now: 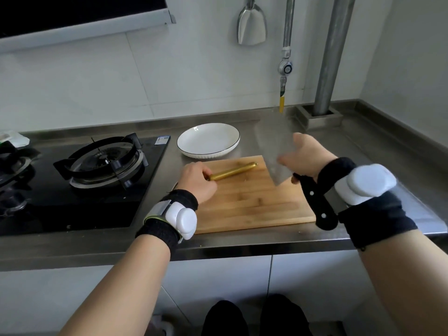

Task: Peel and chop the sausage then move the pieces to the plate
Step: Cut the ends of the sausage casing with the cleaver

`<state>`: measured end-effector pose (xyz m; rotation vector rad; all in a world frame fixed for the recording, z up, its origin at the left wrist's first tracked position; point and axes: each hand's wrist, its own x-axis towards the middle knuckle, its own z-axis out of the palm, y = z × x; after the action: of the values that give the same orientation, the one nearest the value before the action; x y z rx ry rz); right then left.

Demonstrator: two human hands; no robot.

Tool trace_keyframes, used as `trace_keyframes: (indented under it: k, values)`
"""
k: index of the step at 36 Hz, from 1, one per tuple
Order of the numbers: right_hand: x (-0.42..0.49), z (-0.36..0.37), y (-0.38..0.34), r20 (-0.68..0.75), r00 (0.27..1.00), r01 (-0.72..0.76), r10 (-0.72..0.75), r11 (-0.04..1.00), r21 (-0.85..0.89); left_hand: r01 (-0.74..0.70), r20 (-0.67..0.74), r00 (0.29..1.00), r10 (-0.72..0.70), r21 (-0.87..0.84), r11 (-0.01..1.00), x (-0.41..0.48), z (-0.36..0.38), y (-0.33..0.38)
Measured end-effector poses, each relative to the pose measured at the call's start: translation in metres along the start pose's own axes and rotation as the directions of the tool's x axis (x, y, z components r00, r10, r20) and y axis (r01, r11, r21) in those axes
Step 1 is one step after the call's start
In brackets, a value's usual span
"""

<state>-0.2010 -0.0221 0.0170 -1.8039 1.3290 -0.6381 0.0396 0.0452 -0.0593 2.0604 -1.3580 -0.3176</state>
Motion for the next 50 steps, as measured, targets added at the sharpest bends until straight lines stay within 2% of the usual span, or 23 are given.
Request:
trace_keyframes:
  k: [4, 9, 15, 24, 29, 32, 37, 50]
  values:
    - [0.005, 0.007, -0.012, 0.003, 0.998, 0.066, -0.069, 0.941, -0.333, -0.065, 0.025, 0.998, 0.061, 0.231, 0.971, 0.0, -0.002, 0.014]
    - [0.004, 0.016, -0.02, 0.038, 0.997, 0.081, -0.071, 0.864, -0.496, -0.225, 0.071, 0.974, 0.215, 0.42, 0.879, 0.011, 0.009, 0.041]
    - [0.002, 0.016, -0.023, 0.046, 0.997, 0.073, -0.057, 0.836, -0.544, -0.411, 0.166, 0.911, 0.377, 0.329, 0.85, 0.024, 0.024, 0.064]
    - [-0.002, 0.008, -0.017, 0.081, 0.995, 0.089, -0.053, 0.827, -0.556, -0.351, 0.173, 0.932, 0.318, 0.216, 0.911, 0.009, 0.013, 0.042]
    - [-0.006, 0.014, -0.023, 0.137, 0.988, 0.138, -0.072, 0.814, -0.564, -0.319, 0.162, 0.944, 0.286, 0.248, 0.915, 0.003, 0.011, 0.042]
    - [-0.008, 0.019, -0.028, 0.155, 0.985, 0.151, -0.073, 0.796, -0.587, -0.352, 0.134, 0.934, 0.33, 0.2, 0.914, 0.0, 0.016, 0.049]
    - [-0.008, 0.023, -0.028, 0.157, 0.985, 0.159, -0.076, 0.757, -0.634, -0.409, 0.122, 0.913, 0.39, 0.241, 0.88, -0.001, 0.023, 0.054]
    - [-0.01, 0.034, -0.036, 0.148, 0.984, 0.179, -0.103, 0.664, -0.726, -0.409, -0.012, 0.904, 0.428, 0.274, 0.87, -0.01, 0.032, 0.039]
